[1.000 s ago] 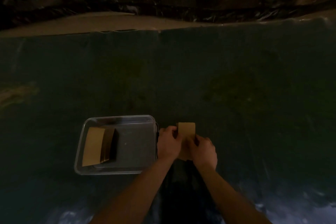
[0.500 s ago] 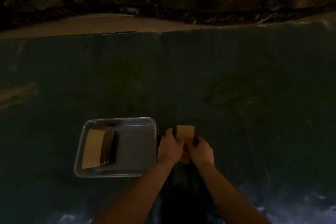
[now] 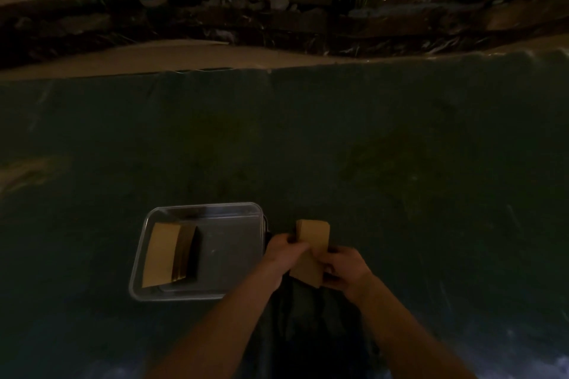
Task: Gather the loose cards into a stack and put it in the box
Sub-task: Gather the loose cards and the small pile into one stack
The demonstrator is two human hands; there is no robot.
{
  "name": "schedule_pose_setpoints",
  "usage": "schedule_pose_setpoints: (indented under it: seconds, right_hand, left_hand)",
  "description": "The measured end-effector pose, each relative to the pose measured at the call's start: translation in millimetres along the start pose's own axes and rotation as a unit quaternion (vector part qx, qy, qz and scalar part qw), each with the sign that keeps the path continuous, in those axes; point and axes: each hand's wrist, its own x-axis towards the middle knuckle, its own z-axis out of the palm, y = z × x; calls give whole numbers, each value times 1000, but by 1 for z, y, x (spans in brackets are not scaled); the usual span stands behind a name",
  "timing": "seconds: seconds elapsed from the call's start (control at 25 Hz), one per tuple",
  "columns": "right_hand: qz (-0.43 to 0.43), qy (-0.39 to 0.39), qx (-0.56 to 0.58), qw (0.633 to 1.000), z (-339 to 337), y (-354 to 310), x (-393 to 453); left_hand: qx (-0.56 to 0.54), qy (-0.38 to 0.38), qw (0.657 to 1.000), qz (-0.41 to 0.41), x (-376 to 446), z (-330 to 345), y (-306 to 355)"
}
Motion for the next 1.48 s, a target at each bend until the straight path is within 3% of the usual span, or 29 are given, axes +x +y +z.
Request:
schedule_pose_setpoints:
  seconds: [0.24,0.44,0.64,1.04,1.16,1.28,1.4,1.48]
  right_hand:
    - [-120,-44,38,991,-11,3,-37]
    - [-244,-57,-19,968,0,15,-76]
    - [-323,-85,-131,933,27,44,-117]
    - [-436,0,-277,856,154,120,-178]
    - [-472,34,-336,814,189,148,-186]
    - [-478,78,-460,744,212,173,-182]
    - [-458,100,-569,675,219,195,-172]
    - [-449,95,-603,653,223,208,-159]
  left_hand:
    - [-54,-13,996,71,-37,-2,2]
    - [-88,21,987,134,-81,-4,-14]
    - [-230,-6,964,136,-122,-19,-51]
    - [-410,-89,889,183,-169,-125,-156]
    - [-393,-89,901,160,-176,-164,-189]
    - [-352,-46,913,201,-178,-206,-219]
    - [-176,1,952,251,-176,-228,-239]
    - [-42,36,969,242,-162,-225,-255]
